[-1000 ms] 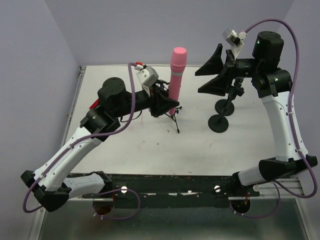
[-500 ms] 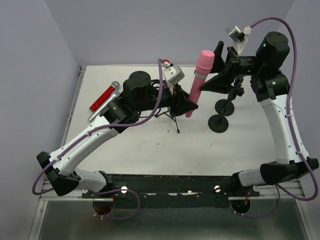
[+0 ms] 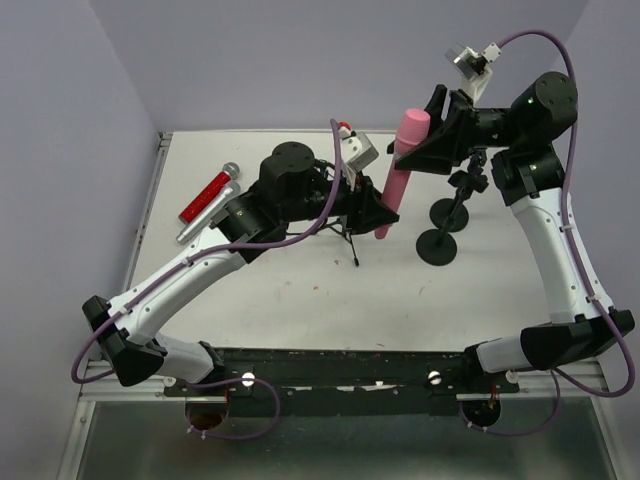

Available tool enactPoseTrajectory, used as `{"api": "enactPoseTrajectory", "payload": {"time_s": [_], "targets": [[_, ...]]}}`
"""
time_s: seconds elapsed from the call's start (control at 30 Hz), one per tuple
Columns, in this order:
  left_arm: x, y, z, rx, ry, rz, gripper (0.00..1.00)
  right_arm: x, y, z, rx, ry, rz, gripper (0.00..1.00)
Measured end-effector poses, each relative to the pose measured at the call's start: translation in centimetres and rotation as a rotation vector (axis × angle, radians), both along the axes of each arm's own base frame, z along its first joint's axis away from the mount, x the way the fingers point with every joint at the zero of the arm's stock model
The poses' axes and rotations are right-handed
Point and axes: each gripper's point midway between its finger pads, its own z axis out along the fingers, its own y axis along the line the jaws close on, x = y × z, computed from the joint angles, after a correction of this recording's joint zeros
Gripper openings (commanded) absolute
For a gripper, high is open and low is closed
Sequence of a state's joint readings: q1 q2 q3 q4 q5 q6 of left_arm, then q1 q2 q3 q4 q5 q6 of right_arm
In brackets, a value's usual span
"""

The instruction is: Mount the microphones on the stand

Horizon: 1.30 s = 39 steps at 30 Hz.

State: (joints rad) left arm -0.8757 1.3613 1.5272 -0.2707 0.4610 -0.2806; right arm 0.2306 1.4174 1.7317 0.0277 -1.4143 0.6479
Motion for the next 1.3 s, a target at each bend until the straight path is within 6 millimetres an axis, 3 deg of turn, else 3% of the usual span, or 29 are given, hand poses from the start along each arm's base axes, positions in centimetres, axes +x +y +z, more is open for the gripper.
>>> {"api": "enactPoseTrajectory", "payload": {"time_s": [0.07, 0.1, 0.17, 0.2, 0.27, 0.43, 0.53, 0.67, 0.77, 0.83, 0.9, 1.1, 1.17, 1.3], "targets": [[-0.1, 0.0, -0.1, 0.001, 0.007, -0.002, 0.02, -0.1, 0.2, -0.2, 0.003, 0.015, 0.016, 0.27], [-0.1, 0.0, -0.1, 0.003, 0.010, -0.002, 0.07, -0.2, 0.3, -0.3, 0.004, 0.023, 0.022, 0.22], [-0.2, 0.0, -0.1, 0.003, 0.014, -0.001, 0.30, -0.3, 0.4, -0.2, 0.008, 0.019, 0.034, 0.14], [-0.2, 0.0, -0.1, 0.001, 0.014, 0.000, 0.44, -0.3, 0.5, -0.1, 0.010, 0.019, 0.038, 0.13], [-0.2, 0.2, 0.3, -0.007, 0.016, 0.011, 0.63, -0.3, 0.6, 0.0, 0.014, 0.013, 0.042, 0.11], [-0.5, 2.4, 0.5, -0.039, 0.021, 0.095, 0.98, 0.3, 1.0, 0.9, 0.018, -0.003, 0.060, 0.10], [-1.4, 5.7, 0.5, -0.071, -0.001, 0.180, 0.99, 1.5, 1.5, 1.9, 0.029, -0.033, 0.060, 0.10], [-3.5, 12.0, 2.1, -0.175, -0.073, 0.316, 0.99, 3.7, 2.6, 3.6, 0.060, -0.080, 0.025, 0.10], [-4.4, 16.2, 2.9, -0.247, -0.109, 0.427, 0.99, 5.6, 3.9, 4.9, 0.094, -0.118, -0.028, 0.10], [-4.5, 18.8, 2.3, -0.280, -0.102, 0.517, 0.99, 6.3, 5.3, 5.7, 0.117, -0.142, -0.061, 0.09], [-4.3, 19.9, 0.6, -0.278, -0.068, 0.574, 0.99, 6.6, 7.0, 6.0, 0.132, -0.159, -0.079, 0.09], [-3.0, 21.0, -7.8, -0.134, 0.074, 0.699, 0.99, 7.9, 11.2, 5.3, 0.126, -0.211, -0.165, 0.09], [-3.0, 21.4, -8.9, -0.111, 0.094, 0.720, 0.99, 9.0, 11.6, 4.4, 0.103, -0.218, -0.209, 0.09], [-3.0, 22.1, -9.1, -0.110, 0.098, 0.749, 0.99, 11.2, 11.5, 3.0, 0.062, -0.226, -0.296, 0.09]]}}
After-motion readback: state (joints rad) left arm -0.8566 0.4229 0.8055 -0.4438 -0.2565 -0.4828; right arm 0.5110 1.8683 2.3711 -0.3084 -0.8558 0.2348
